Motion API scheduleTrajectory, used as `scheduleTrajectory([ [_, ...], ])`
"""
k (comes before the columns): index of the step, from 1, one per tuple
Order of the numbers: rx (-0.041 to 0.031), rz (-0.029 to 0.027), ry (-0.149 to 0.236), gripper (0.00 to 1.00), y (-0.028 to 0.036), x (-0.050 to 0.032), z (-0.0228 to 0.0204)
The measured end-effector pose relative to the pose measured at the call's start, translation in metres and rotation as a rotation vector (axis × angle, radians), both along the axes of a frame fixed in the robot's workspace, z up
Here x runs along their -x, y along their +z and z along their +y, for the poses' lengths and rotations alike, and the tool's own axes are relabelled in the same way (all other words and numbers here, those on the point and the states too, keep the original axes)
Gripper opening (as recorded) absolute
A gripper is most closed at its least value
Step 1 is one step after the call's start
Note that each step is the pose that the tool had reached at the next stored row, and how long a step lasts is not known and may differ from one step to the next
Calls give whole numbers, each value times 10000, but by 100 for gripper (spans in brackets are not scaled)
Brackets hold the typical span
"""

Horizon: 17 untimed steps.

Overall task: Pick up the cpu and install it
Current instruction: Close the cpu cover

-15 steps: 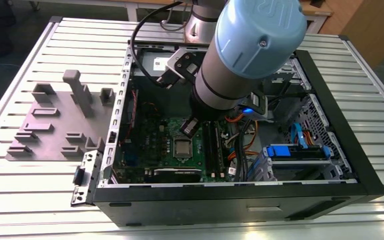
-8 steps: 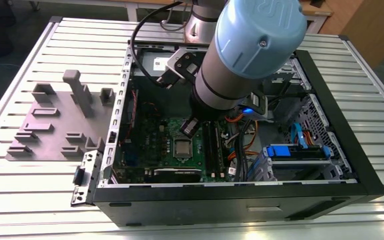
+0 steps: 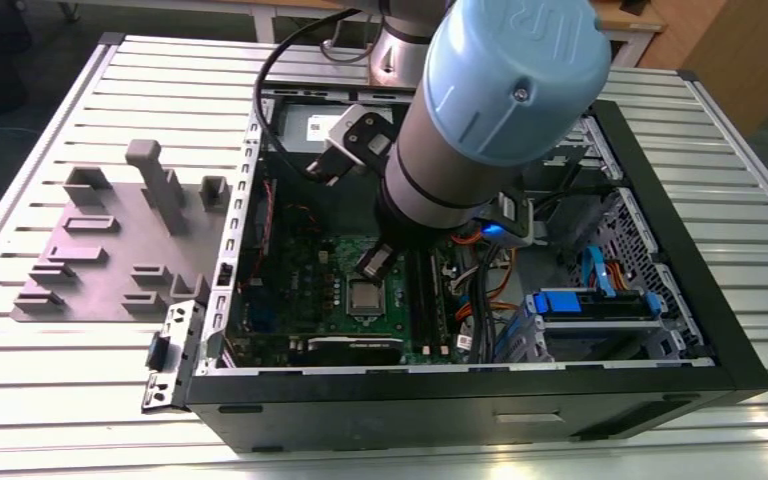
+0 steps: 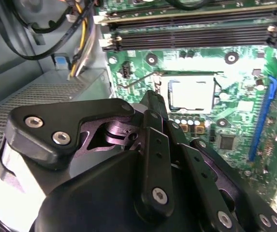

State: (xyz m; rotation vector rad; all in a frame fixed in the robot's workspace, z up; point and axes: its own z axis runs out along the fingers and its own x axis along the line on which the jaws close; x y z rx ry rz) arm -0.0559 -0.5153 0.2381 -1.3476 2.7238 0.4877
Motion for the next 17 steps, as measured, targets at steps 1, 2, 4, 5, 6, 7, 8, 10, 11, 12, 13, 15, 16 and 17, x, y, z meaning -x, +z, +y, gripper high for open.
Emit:
scheduleTrajectory([
  [1, 64, 0, 6, 11, 0, 9, -1],
  [2, 172, 1, 13, 11, 1, 17, -2],
  [4, 447, 2, 32, 11, 0, 31, -2],
  [5, 589, 2, 38, 11, 0, 37, -3],
  [6, 692, 2, 40, 11, 0, 41, -3],
  [7, 818, 2, 41, 11, 0, 44, -3],
  [8, 970, 2, 43, 11, 0, 46, -3],
  [10, 1119, 2, 44, 11, 0, 47, -3],
  [11, 1135, 3, 44, 11, 3, 48, -3],
  [12, 1142, 4, 44, 11, 10, 50, -4],
  [13, 1140, 3, 43, 11, 15, 53, -3],
  [15, 1141, 2, 43, 11, 26, 65, -3],
  [16, 1142, 2, 43, 11, 31, 71, -3],
  [17, 1146, 2, 43, 11, 34, 78, -2],
])
